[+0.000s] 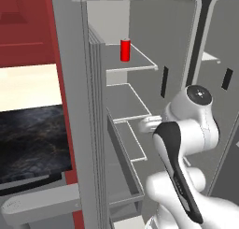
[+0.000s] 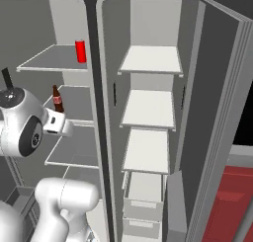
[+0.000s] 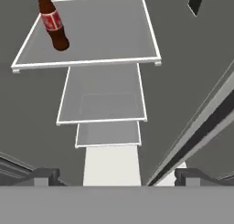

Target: Open the fridge, grab two sodas, and place both sodas inside the bowl with ice on the dining counter.

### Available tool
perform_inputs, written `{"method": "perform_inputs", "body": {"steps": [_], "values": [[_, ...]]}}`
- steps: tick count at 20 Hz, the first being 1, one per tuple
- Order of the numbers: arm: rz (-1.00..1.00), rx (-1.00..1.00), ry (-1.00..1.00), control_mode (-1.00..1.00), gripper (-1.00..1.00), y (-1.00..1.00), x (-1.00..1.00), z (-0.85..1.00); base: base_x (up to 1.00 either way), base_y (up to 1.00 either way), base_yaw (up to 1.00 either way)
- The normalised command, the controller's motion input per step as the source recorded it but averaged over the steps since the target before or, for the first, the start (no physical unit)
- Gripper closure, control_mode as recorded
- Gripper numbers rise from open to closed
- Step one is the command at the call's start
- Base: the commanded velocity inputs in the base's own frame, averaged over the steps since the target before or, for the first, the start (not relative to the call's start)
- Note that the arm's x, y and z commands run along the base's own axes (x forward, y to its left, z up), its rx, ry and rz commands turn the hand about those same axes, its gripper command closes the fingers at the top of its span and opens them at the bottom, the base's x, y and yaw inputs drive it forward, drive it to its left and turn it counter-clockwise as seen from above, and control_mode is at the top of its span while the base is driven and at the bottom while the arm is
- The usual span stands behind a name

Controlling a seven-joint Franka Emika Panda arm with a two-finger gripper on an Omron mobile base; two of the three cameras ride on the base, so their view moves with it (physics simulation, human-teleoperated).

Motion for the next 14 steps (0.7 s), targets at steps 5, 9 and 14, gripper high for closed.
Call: {"method": "perform_inputs", "body": {"steps": [5, 9, 14], "values": [[0.29, 0.0, -0.11, -1.0, -1.0, 0.26, 0.48, -0.28, 0.0, 0.0, 0.0], [0.14, 0.0, -0.09, -1.0, -1.0, 0.42, 0.53, -0.21, 0.0, 0.0, 0.0], [0.03, 0.0, -0.15, -1.0, -1.0, 0.25, 0.41, -0.02, 0.0, 0.0, 0.0]]}}
